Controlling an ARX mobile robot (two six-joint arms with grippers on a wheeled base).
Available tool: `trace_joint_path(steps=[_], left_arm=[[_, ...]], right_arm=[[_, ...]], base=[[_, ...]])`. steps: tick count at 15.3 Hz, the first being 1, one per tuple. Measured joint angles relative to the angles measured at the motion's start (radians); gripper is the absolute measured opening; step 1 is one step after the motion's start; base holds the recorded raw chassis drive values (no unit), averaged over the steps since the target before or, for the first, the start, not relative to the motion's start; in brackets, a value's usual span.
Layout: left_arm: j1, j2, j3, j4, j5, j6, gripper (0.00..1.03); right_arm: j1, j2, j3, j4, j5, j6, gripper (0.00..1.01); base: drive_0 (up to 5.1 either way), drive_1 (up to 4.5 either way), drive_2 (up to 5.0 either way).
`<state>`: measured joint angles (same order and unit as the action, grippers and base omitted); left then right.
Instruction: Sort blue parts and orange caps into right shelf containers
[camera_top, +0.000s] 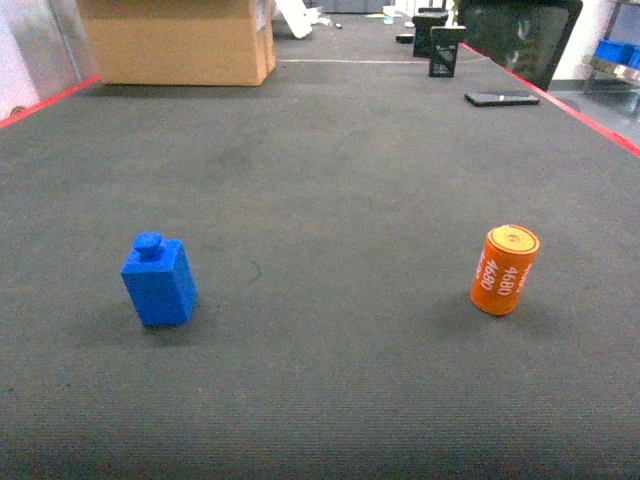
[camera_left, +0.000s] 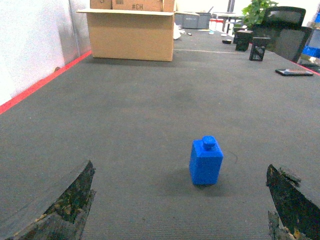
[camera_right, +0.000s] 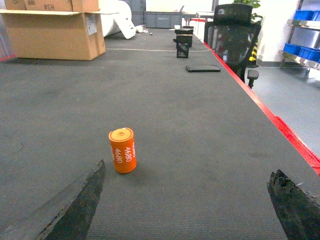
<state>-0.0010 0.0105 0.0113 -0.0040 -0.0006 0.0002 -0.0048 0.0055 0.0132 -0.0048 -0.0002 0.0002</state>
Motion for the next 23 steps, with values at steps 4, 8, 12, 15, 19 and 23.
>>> trace_joint_path(steps=[4, 8, 12, 15, 19, 23], left_arm=[[0.0, 0.0, 0.0, 0.0, 0.0, 0.0, 0.98], [0.0, 0.0, 0.0, 0.0, 0.0, 0.0, 0.98], [0.0, 0.0, 0.0, 0.0, 0.0, 0.0, 0.98], [0.0, 0.0, 0.0, 0.0, 0.0, 0.0, 0.98], [0.0, 0.0, 0.0, 0.0, 0.0, 0.0, 0.98], [0.0, 0.0, 0.0, 0.0, 0.0, 0.0, 0.98]], right_arm=[[0.0, 0.0, 0.0, 0.0, 0.0, 0.0, 0.98], [0.0, 0.0, 0.0, 0.0, 0.0, 0.0, 0.98], [0.0, 0.0, 0.0, 0.0, 0.0, 0.0, 0.98], [0.0, 0.0, 0.0, 0.0, 0.0, 0.0, 0.98], [0.0, 0.0, 0.0, 0.0, 0.0, 0.0, 0.98], [0.0, 0.0, 0.0, 0.0, 0.0, 0.0, 0.98]], base=[[0.0, 0.0, 0.0], [0.0, 0.0, 0.0], [0.0, 0.0, 0.0], [0.0, 0.0, 0.0], [0.0, 0.0, 0.0], [0.0, 0.0, 0.0]])
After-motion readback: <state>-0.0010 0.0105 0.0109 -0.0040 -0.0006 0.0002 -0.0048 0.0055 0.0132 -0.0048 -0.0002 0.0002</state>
